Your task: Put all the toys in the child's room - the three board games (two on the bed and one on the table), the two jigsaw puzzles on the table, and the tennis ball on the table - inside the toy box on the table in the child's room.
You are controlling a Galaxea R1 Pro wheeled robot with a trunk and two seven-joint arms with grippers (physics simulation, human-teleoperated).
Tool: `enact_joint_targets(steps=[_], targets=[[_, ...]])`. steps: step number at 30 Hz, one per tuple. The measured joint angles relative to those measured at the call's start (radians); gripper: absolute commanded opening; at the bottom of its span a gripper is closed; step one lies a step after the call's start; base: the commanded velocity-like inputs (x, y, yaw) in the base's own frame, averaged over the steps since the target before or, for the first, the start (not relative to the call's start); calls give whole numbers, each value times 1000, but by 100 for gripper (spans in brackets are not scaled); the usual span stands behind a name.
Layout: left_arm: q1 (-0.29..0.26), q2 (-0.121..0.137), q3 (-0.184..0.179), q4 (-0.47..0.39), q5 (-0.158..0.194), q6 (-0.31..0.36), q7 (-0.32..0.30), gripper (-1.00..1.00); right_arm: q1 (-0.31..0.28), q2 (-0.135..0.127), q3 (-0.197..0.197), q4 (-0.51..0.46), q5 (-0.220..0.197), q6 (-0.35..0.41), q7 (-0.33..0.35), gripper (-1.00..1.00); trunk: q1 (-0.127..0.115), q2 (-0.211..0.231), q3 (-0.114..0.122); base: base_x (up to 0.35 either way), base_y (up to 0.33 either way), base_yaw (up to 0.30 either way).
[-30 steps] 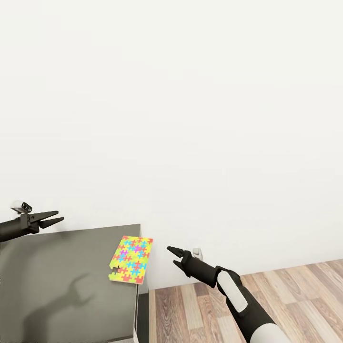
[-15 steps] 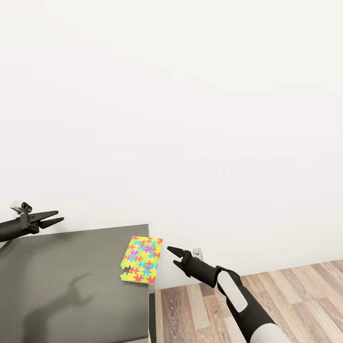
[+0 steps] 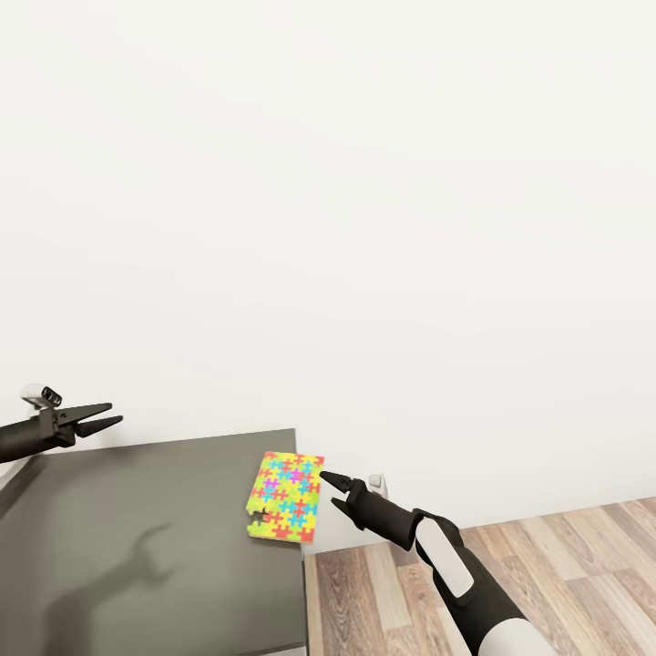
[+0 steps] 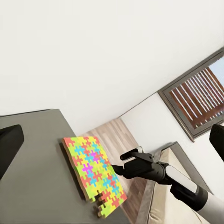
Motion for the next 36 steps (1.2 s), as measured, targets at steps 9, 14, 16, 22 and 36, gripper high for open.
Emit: enact_joint_targets(steps=[9,14,16,22,36], targets=[[0,0,0,0,0,0,0,100,0,0,0,0,0,0,0,100,0,0,0,0,11,0],[0,0,0,0,0,0,0,100,0,0,0,0,0,0,0,100,0,0,0,0,30,0],[0,0,0,0,0,0,0,100,0,0,0,0,0,-1,0,100,0,0,0,0,156,0],[0,0,0,0,0,0,0,100,0,0,-1,0,0,-1,0,100,0,0,0,0,123,0],[0,0,0,0,0,0,0,100,0,0,-2,0,0,-1,0,100,0,0,0,0,11,0]])
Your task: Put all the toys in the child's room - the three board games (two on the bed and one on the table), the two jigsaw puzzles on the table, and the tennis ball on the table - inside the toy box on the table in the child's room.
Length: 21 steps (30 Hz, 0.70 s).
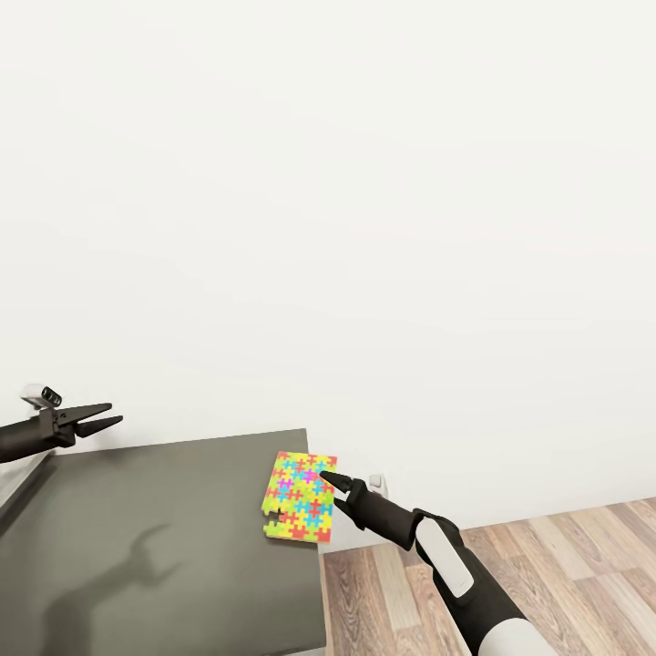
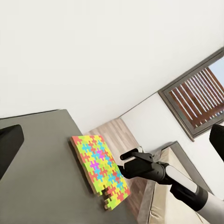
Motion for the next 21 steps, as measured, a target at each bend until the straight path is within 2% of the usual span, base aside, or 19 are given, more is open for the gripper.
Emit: enact_joint_targets(steps=[9,19,20,21], targets=[[0,0,0,0,0,0,0,100,0,0,0,0,0,0,0,100,0,0,0,0,3,0],[0,0,0,0,0,0,0,100,0,0,1,0,0,0,0,100,0,0,0,0,74,0],[0,0,0,0,0,0,0,100,0,0,0,0,0,0,0,-100,0,0,0,0,18,0],[0,0,0,0,0,0,0,100,0,0,0,0,0,0,0,-100,0,0,0,0,11,0]])
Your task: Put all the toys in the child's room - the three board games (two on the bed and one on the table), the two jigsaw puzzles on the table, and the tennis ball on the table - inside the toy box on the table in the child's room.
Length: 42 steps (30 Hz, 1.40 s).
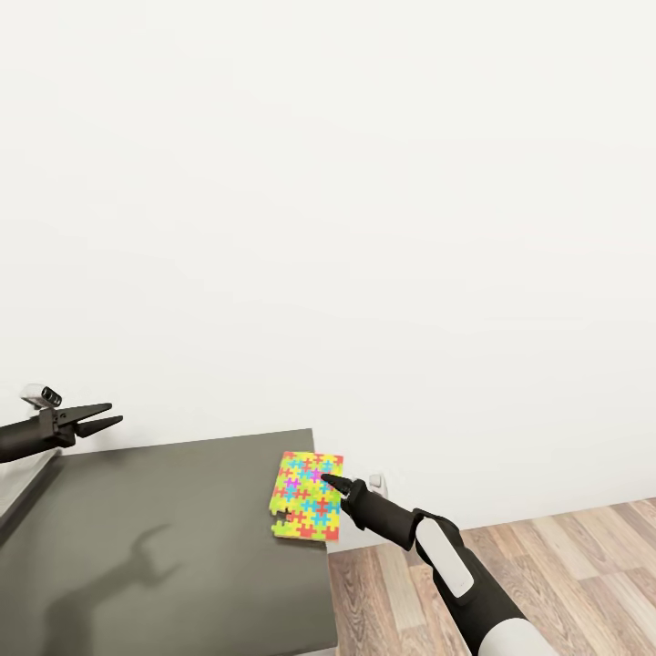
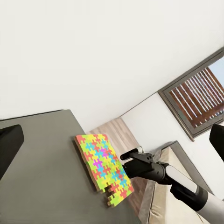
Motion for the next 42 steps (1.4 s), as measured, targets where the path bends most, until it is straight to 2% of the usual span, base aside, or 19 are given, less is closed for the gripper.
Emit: enact_joint_targets(steps=[19,35,42], targets=[[0,0,0,0,-1,0,0,100,0,0,0,0,2,-1,1,-100,0,0,0,0,1,0],[0,0,0,0,-1,0,0,100,0,0,1,-4,1,-4,-13,-100,-61,112,50,0,0,0],[0,2,0,-1,-4,18,0,100,0,0,1,-10,1,-6,-33,-100,-65,119,53,0,0,0]])
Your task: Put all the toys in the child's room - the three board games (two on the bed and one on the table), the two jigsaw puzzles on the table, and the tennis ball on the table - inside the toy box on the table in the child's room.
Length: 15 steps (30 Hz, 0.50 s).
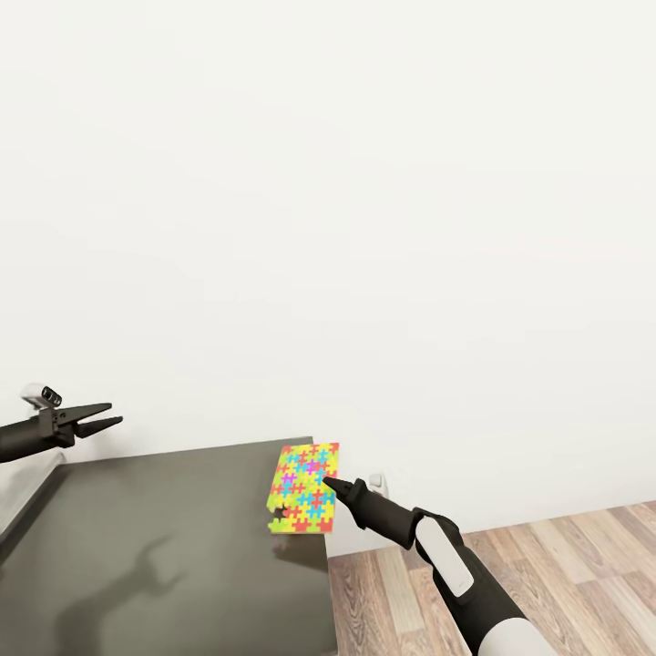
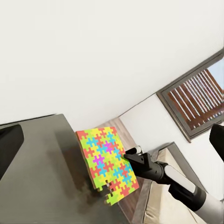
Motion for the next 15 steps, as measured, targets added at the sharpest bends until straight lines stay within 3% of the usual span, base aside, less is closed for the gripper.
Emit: enact_joint_targets(steps=[6,15], targets=[[0,1,0,-4,-4,83,1,100,6,0,-1,-1,-1,-10,41,-100,-23,42,19,0,0,0],[0,1,0,-5,-4,97,1,100,10,-1,-2,-1,1,-30,92,-100,-58,105,47,0,0,0]])
